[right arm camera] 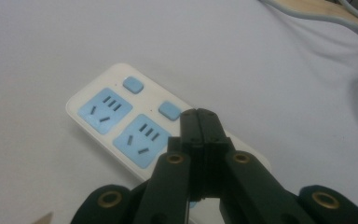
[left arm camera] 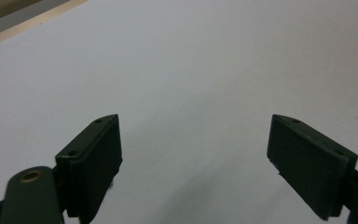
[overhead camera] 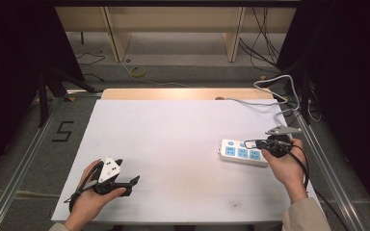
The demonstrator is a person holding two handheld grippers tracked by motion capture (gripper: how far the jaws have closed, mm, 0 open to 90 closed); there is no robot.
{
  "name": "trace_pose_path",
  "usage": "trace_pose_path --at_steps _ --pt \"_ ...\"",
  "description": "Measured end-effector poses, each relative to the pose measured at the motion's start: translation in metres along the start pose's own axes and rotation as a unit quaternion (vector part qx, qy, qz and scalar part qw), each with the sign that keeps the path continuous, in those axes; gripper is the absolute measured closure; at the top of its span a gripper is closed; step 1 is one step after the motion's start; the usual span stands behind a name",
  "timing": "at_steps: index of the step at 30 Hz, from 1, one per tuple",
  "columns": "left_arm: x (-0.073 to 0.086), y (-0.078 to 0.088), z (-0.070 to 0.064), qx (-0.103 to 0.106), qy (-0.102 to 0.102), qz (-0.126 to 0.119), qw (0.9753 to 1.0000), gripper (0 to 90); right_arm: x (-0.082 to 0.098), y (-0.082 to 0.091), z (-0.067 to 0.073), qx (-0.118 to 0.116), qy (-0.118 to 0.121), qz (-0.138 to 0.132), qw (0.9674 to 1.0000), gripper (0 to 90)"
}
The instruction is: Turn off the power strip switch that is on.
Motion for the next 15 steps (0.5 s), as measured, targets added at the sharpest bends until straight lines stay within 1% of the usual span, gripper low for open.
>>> trace_pose_path --at_steps 15 --pt "0.0001 0.0 0.0003 0.0 0.0 -0.001 1.0 17.5 -0.003 -0.0091 -0.0076 0.005 -0.005 0.014 0.9999 90.0"
Point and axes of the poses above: each handheld gripper's, and its own axes: y roughly backward along the jaws, x roughly out of its underside, z roughly to its left, the point moved 7 cm from there along -y, roughly forward along the jaws, and after that the axes turned 3 degrees about x, right-handed, at the moved point
